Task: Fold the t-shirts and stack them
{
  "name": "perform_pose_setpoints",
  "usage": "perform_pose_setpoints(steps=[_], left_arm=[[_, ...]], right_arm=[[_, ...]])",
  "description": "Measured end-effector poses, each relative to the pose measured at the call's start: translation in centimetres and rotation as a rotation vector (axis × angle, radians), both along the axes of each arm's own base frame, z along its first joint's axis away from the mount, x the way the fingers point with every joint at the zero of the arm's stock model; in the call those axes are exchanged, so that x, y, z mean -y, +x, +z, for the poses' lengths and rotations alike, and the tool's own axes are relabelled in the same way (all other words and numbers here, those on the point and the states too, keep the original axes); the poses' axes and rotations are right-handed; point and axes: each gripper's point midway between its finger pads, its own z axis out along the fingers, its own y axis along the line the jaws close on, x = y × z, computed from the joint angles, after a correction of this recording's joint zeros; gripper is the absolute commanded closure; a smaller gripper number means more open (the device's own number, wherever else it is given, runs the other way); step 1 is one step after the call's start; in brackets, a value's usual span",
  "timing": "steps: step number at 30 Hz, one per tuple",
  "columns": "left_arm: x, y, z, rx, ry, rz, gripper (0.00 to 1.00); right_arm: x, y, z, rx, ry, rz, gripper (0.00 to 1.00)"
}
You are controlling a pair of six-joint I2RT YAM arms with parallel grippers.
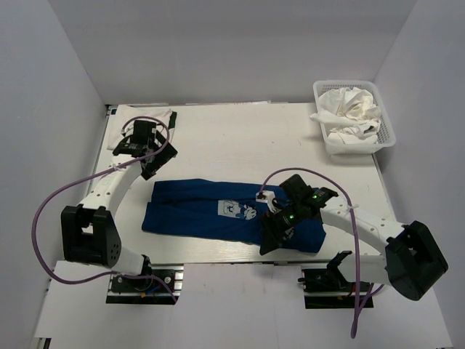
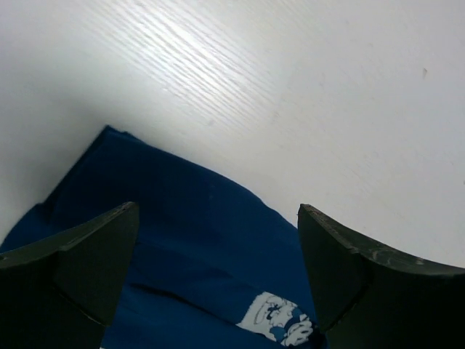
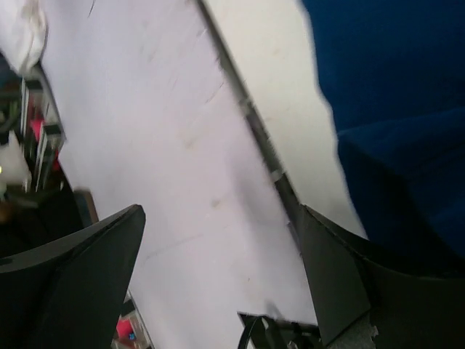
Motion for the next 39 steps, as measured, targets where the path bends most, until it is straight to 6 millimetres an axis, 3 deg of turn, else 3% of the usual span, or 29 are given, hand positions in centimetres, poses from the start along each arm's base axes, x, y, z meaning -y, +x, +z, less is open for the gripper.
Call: perform_pose_setpoints(steps=[3,6,9,14,17,20,24,28,32,35,39], left_arm=[[1.8,0.8,-0.2,0.019,-0.054,-0.072,0.00],[3.2,1.2,-1.6,-0.009,-0.074,-0.126,0.00],[4.5,1.0,-3.7,-0.064,-0.082,-0.176,0.00],[5.7,-0.5,-7.0,-0.157,-0.062,-0.225,0.00],[5.5,-2.1,-9.2,-0.229,-0.043,-0.230,0.00],[4.9,-3.5,-11.1,-0.291,-0.025,-0.221,0.00],[4.7,-3.8,-11.6,-0.297,-0.018,-0.217,0.00],[4.7,-3.8,-11.6,-0.293,-0.016,-0.219,0.00],[4.7,-3.8,-11.6,-0.294,-0.012,-0.225,0.00],[4.6,-3.8,-11.6,-0.294,-0.011,-0.227,0.00],[4.6,-3.7,-11.7,-0.299,-0.012,-0.224,0.00]], right_arm=[[0.5,-1.2,0.6,-0.021,0.011,0.045,0.10],[0.9,-0.8,1.2,0.024,-0.004,0.028,0.10],[1.3,1.7,1.8,0.149,-0.065,-0.081,0.10],[2.4,7.7,3.0,0.330,-0.185,-0.391,0.10],[2.9,9.3,1.3,0.311,-0.279,-0.484,0.10],[3.3,9.7,-2.1,0.243,-0.396,-0.502,0.10],[4.0,9.1,-5.5,0.163,-0.509,-0.492,0.10],[3.5,7.2,-6.0,0.066,-0.495,-0.479,0.10],[2.5,3.6,-4.7,-0.048,-0.398,-0.435,0.10],[0.9,1.3,-2.4,-0.125,-0.272,-0.382,0.10],[0.0,-0.4,-0.1,-0.182,-0.167,-0.342,0.10]])
